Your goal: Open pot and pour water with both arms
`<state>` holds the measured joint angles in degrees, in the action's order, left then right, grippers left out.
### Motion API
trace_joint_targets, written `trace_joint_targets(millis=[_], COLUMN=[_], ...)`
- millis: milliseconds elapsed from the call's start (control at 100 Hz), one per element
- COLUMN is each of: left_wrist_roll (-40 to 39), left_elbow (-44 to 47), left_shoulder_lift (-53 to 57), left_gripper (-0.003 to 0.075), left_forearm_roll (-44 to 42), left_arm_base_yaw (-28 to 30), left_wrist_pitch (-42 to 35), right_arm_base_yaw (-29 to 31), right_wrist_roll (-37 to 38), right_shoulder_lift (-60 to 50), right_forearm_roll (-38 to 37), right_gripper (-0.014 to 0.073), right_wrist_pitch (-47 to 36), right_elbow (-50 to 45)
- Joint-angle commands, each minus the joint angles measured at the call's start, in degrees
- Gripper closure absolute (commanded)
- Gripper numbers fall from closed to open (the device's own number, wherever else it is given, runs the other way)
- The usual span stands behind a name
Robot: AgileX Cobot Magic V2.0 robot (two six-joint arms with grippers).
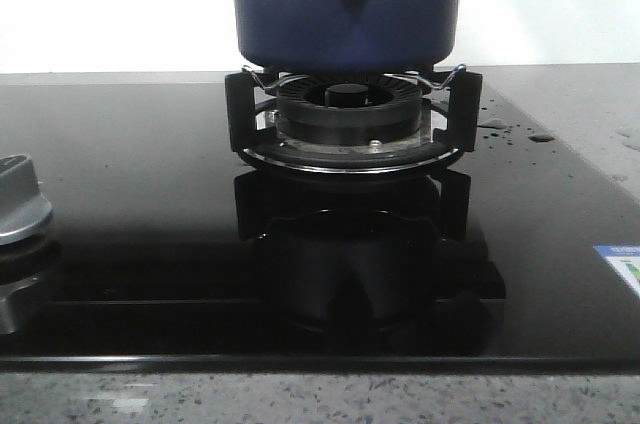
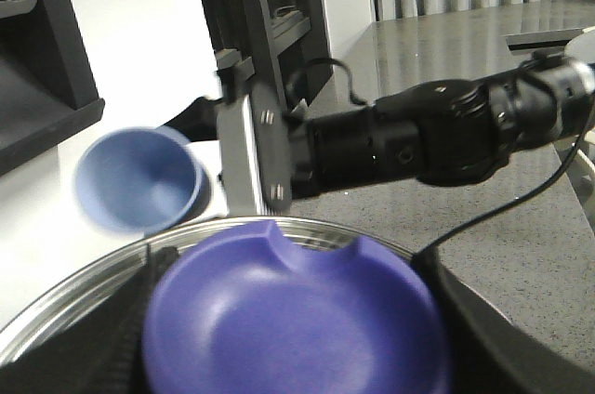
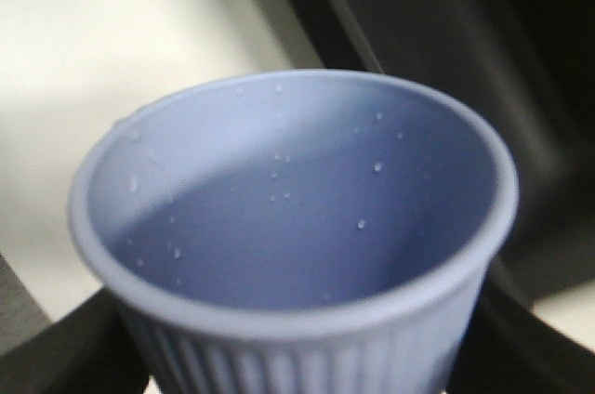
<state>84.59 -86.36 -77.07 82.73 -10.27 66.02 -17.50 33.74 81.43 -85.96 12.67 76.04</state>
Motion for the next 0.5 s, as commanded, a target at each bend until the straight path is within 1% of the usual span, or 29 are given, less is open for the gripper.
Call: trace_joint_targets(millis=[0, 100, 180, 370, 400, 490], left_wrist_roll=[-0.60, -0.60, -0.60, -0.60, -0.60, -0.60], left_elbow=[-1.80, -1.80, -1.80, -1.80, -1.80, -1.80], left_shoulder_lift=[1.91, 1.69, 1.69, 1.69, 1.69, 1.69], left_gripper=[0.0510, 0.0510, 0.0510, 0.0510, 0.0510, 0.0510], left_forearm_roll=[5.85, 5.85, 5.85, 5.85, 5.85, 5.85], left_arm_base_yaw=[-0.07, -0.07, -0.07, -0.07, -0.07, -0.07], left_wrist_pitch=[-1.25, -1.34, -1.34, -1.77, -1.77, -1.80], right_arm_base_yaw=[1.92, 7.06, 12.08, 26.16, 28.26, 31.89], right_wrist_roll=[2.84, 2.84, 3.23, 12.34, 13.02, 13.02], right_shoulder_lift=[-5.32, -9.91, -14.00, -19.40, -19.38, -19.14], right_forearm_roll=[8.64, 16.65, 20.45, 21.10, 21.25, 23.64], right_gripper=[0.0375, 0.0375, 0.0375, 0.0375, 0.0375, 0.0375], right_wrist_pitch=[4.94, 2.66, -3.13, -20.13, -22.58, -30.37], right_elbow=[-0.65, -7.61, -15.03, -33.12, -35.23, -40.95])
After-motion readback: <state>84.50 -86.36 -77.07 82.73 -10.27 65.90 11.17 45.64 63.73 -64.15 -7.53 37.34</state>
